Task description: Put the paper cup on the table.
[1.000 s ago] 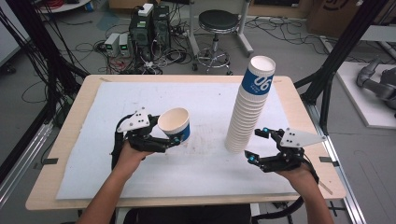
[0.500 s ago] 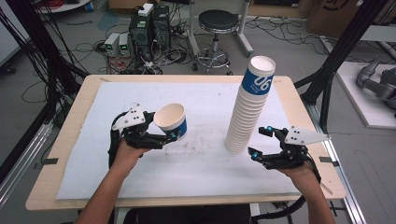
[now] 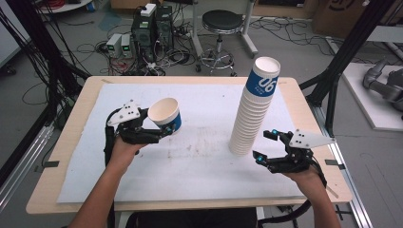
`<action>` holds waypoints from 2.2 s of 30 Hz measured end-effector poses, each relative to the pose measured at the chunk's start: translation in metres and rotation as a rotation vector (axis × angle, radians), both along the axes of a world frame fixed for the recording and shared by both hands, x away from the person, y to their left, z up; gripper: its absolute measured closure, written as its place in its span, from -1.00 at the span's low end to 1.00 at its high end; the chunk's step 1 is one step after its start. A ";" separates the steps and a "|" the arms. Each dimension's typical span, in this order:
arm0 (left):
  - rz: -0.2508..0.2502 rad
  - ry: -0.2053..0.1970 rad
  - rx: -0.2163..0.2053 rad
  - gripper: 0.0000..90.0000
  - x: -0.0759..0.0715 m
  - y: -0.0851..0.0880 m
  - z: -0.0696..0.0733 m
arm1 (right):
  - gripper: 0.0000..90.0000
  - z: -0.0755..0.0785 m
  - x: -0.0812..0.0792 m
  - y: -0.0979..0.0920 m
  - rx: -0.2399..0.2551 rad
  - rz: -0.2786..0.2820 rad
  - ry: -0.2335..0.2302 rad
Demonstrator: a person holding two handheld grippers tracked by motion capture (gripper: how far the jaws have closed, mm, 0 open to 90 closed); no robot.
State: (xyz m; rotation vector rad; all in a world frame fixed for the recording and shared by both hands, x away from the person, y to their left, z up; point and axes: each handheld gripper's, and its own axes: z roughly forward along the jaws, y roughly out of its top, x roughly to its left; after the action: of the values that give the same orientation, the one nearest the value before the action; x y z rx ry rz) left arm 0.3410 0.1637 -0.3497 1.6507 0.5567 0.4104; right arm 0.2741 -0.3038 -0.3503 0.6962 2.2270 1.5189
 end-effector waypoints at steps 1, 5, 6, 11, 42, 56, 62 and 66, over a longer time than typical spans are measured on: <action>0.017 0.002 -0.003 -0.40 0.001 0.003 -0.001 | -0.56 0.000 -0.001 -0.001 -0.005 -0.003 -0.002; 0.085 0.008 0.004 -0.40 0.005 0.014 -0.005 | -0.56 -0.002 -0.002 -0.002 0.003 -0.007 -0.002; 0.106 0.003 0.016 -0.39 0.006 0.017 -0.006 | -0.56 -0.003 -0.002 -0.003 -0.001 -0.007 -0.001; 0.178 0.021 0.029 -0.39 0.014 0.028 -0.016 | -0.56 -0.006 -0.001 -0.003 -0.004 -0.012 0.006; 0.301 0.211 0.225 -0.43 0.055 0.029 -0.075 | -0.56 -0.008 -0.001 -0.002 -0.002 -0.016 0.003; 0.324 0.282 0.317 -0.49 0.052 0.027 -0.078 | -0.56 -0.008 -0.002 -0.003 -0.004 -0.016 0.006; 0.330 0.337 0.336 -0.50 0.047 0.027 -0.078 | -0.56 -0.008 -0.002 -0.001 -0.004 -0.015 0.007; 0.350 0.358 0.306 -0.50 0.038 0.034 -0.090 | -0.56 -0.008 -0.001 -0.001 -0.004 -0.014 0.007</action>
State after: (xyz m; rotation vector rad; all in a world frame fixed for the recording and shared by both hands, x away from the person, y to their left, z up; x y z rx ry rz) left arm 0.3792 0.1973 -0.4399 1.9398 1.1045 0.4740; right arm 0.2727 -0.3047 -0.3582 0.7154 2.2245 1.5076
